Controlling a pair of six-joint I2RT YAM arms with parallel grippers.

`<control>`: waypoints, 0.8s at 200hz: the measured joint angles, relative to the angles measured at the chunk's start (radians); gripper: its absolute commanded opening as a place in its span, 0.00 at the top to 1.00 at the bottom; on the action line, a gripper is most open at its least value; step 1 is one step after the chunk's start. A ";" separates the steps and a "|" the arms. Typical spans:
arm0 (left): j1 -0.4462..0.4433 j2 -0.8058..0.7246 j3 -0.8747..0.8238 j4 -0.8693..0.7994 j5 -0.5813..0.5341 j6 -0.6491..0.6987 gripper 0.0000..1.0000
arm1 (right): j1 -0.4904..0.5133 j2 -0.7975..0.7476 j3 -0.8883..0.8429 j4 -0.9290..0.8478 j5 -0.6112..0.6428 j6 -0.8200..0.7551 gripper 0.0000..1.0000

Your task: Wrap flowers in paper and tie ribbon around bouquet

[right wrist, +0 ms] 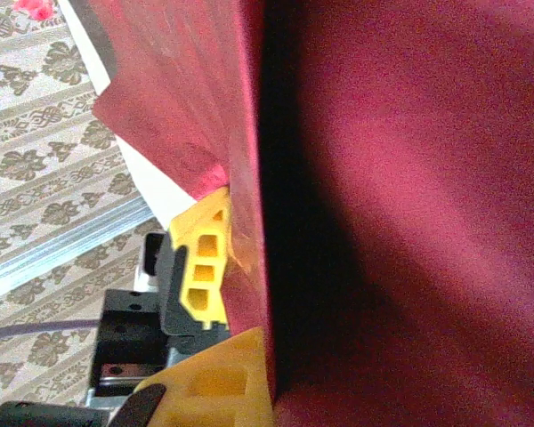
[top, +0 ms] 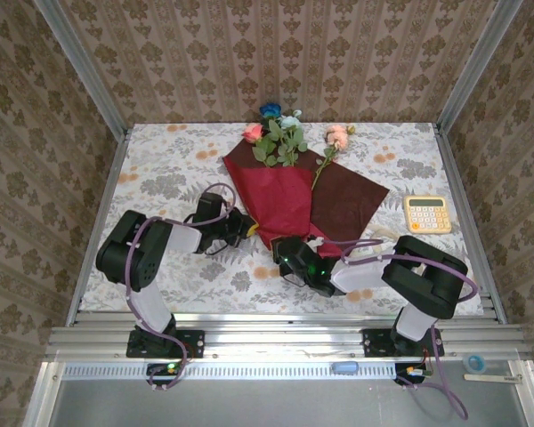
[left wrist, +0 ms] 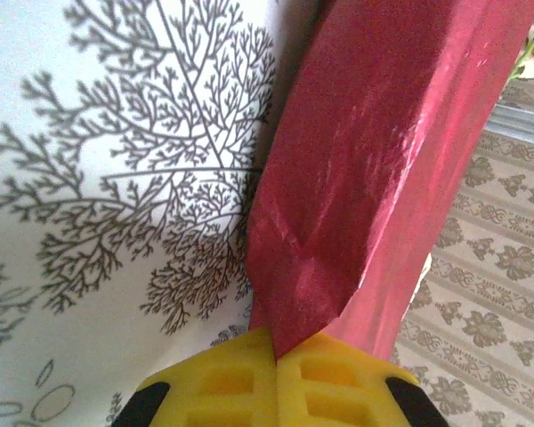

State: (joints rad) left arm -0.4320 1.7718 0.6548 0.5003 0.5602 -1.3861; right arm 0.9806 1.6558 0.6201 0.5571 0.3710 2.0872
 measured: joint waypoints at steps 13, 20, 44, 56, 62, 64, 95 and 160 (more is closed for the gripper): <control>0.014 -0.008 0.000 -0.022 -0.006 0.008 0.66 | 0.002 0.000 -0.006 0.000 0.000 0.000 1.00; 0.016 -0.019 0.000 -0.035 -0.006 0.011 0.61 | 0.004 0.000 -0.008 0.000 0.000 0.000 1.00; 0.003 -0.109 -0.014 -0.102 -0.026 0.009 0.55 | 0.006 0.001 -0.008 0.004 0.000 0.000 1.00; -0.027 -0.161 -0.022 -0.138 -0.034 0.009 0.55 | 0.006 0.001 -0.008 0.004 0.000 0.000 1.00; -0.049 -0.183 -0.023 -0.158 -0.035 0.009 0.55 | 0.006 0.001 -0.009 0.004 0.000 0.000 1.00; -0.056 -0.190 -0.023 -0.163 -0.035 0.009 0.55 | 0.006 0.001 -0.009 0.004 0.000 0.000 1.00; -0.127 -0.219 -0.026 -0.201 -0.035 -0.001 0.56 | 0.006 0.002 -0.009 0.005 0.000 0.000 1.00; -0.132 -0.150 0.001 -0.262 -0.025 -0.005 1.00 | 0.005 0.002 -0.011 0.018 -0.004 0.000 1.00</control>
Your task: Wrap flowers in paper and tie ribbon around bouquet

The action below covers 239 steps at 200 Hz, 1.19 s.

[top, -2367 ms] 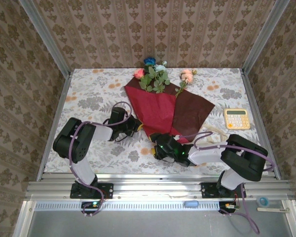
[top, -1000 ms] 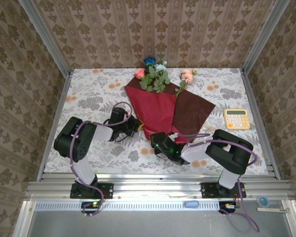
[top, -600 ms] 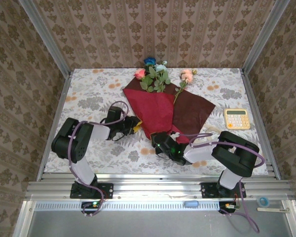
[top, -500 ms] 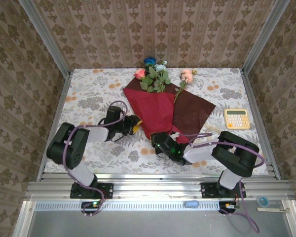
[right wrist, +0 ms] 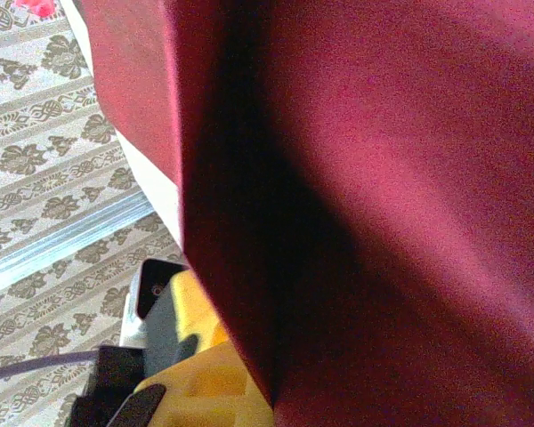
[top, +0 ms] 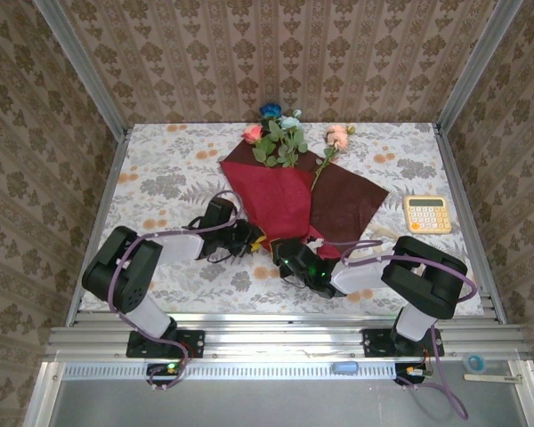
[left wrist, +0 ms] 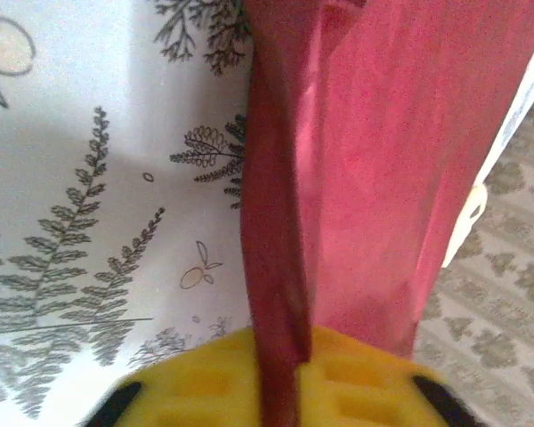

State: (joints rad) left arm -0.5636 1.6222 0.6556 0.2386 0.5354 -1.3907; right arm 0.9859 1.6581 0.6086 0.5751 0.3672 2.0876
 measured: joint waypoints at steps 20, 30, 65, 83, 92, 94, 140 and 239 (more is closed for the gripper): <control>0.001 0.030 0.024 -0.002 0.018 -0.002 1.00 | -0.004 0.000 -0.010 0.000 -0.001 0.000 1.00; 0.004 0.038 0.038 -0.012 0.025 0.003 1.00 | -0.006 0.000 -0.011 0.000 -0.003 0.000 1.00; 0.057 0.085 0.128 -0.080 0.050 0.064 0.69 | -0.011 0.000 -0.017 0.007 -0.031 0.000 1.00; 0.108 0.148 0.202 -0.091 0.045 0.104 0.73 | -0.009 0.002 -0.024 0.013 -0.047 0.000 1.00; 0.128 0.180 0.233 -0.091 0.046 0.119 0.78 | -0.009 0.007 -0.024 0.023 -0.050 0.000 1.00; 0.132 0.187 0.240 -0.092 0.048 0.121 0.80 | -0.009 0.010 -0.024 0.027 -0.051 0.000 1.00; 0.185 0.266 0.323 -0.175 0.074 0.212 1.00 | -0.013 0.018 -0.028 0.052 -0.057 0.000 1.00; 0.297 0.452 0.625 -0.326 0.127 0.354 0.83 | -0.021 0.017 -0.035 0.079 -0.068 0.000 1.00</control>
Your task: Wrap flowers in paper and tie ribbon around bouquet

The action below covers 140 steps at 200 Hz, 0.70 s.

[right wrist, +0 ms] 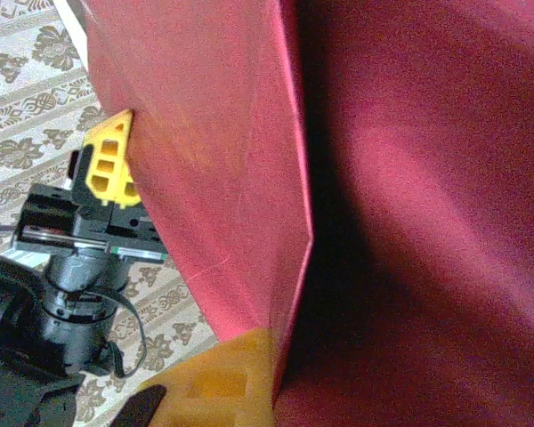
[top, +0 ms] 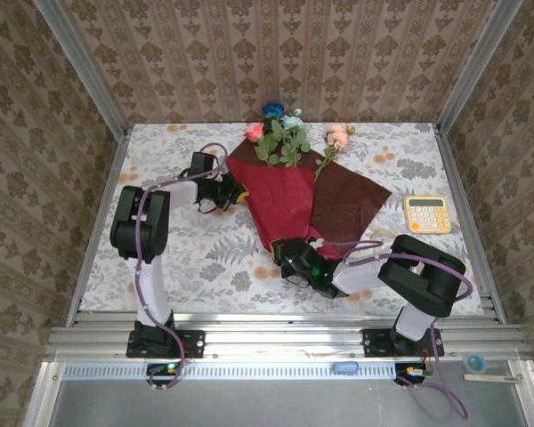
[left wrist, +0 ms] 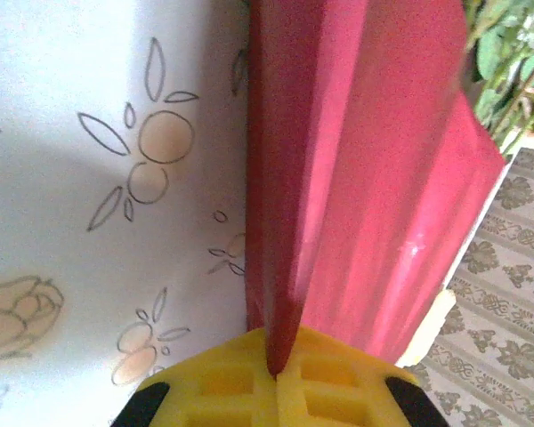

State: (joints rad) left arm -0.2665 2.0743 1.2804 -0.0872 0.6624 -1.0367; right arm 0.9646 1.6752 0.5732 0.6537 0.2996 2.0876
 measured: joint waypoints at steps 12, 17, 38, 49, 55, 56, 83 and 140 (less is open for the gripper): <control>0.006 0.023 0.030 -0.007 -0.011 0.013 0.80 | 0.002 0.000 0.000 -0.009 -0.005 0.000 1.00; 0.013 0.032 0.045 -0.008 -0.014 0.018 0.80 | 0.003 0.000 0.000 -0.014 -0.008 0.000 1.00; 0.047 0.058 0.103 -0.014 -0.026 0.030 0.85 | 0.007 0.000 0.000 -0.024 -0.018 0.000 1.00; 0.063 0.069 0.127 -0.014 -0.032 0.034 0.99 | 0.007 0.000 0.000 -0.029 -0.021 0.000 1.00; 0.071 0.075 0.139 -0.014 -0.030 0.042 1.00 | 0.007 0.000 0.000 -0.031 -0.021 0.000 1.00; 0.073 0.077 0.142 -0.014 -0.031 0.038 1.00 | 0.007 0.000 0.000 -0.031 -0.021 0.000 1.00; 0.083 0.116 0.186 -0.045 -0.011 0.047 1.00 | 0.005 0.000 0.001 -0.029 -0.020 0.000 1.00; 0.090 0.111 0.197 -0.077 -0.045 0.063 0.66 | 0.006 -0.026 0.028 -0.211 -0.100 0.000 0.31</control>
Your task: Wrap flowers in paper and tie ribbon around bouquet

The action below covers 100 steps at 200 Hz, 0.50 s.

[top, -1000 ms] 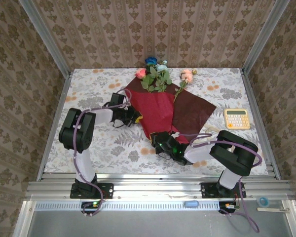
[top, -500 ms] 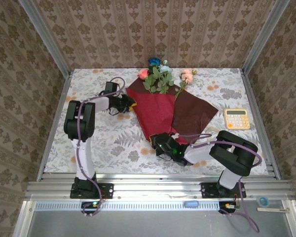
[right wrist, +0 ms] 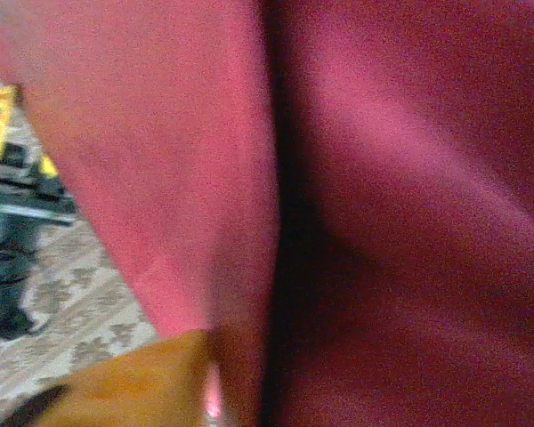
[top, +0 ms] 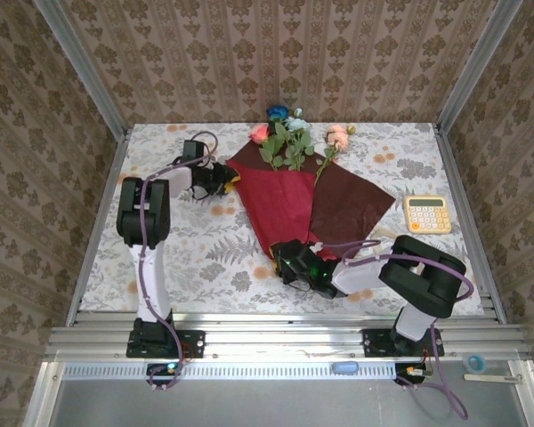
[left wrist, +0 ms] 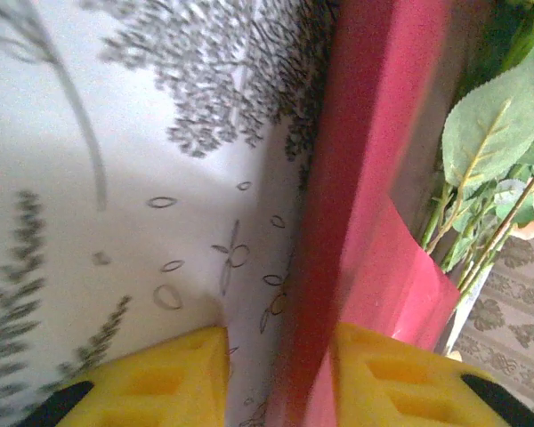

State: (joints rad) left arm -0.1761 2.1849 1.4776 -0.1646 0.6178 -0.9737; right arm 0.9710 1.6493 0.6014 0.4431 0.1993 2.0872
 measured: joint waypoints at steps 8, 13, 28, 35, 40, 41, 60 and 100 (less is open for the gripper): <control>0.002 -0.034 -0.028 -0.013 -0.019 -0.001 0.66 | 0.000 -0.035 0.023 -0.103 -0.022 0.000 0.29; 0.002 -0.064 -0.052 -0.023 -0.034 -0.001 0.66 | -0.005 -0.062 0.048 -0.187 -0.040 0.000 0.29; -0.001 -0.187 -0.141 -0.054 -0.075 -0.005 0.65 | -0.023 -0.148 0.131 -0.414 -0.080 -0.002 0.28; -0.009 -0.257 -0.180 -0.074 -0.094 -0.007 0.65 | -0.039 -0.184 0.179 -0.515 -0.099 -0.023 0.27; -0.019 -0.305 -0.207 -0.085 -0.103 -0.010 0.65 | -0.056 -0.204 0.214 -0.583 -0.111 -0.046 0.27; -0.023 -0.320 -0.214 -0.088 -0.107 -0.010 0.65 | -0.060 -0.210 0.225 -0.599 -0.112 -0.050 0.27; -0.096 -0.482 -0.288 -0.101 -0.135 -0.022 0.68 | -0.134 -0.272 0.332 -0.807 -0.130 -0.169 0.28; -0.364 -0.548 -0.362 -0.091 -0.132 -0.072 0.79 | -0.352 -0.344 0.377 -1.080 -0.148 -0.513 0.39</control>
State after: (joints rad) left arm -0.5396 1.6371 1.1156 -0.2554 0.4854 -1.0462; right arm 0.6189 1.3048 0.9787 -0.6369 0.0517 1.5738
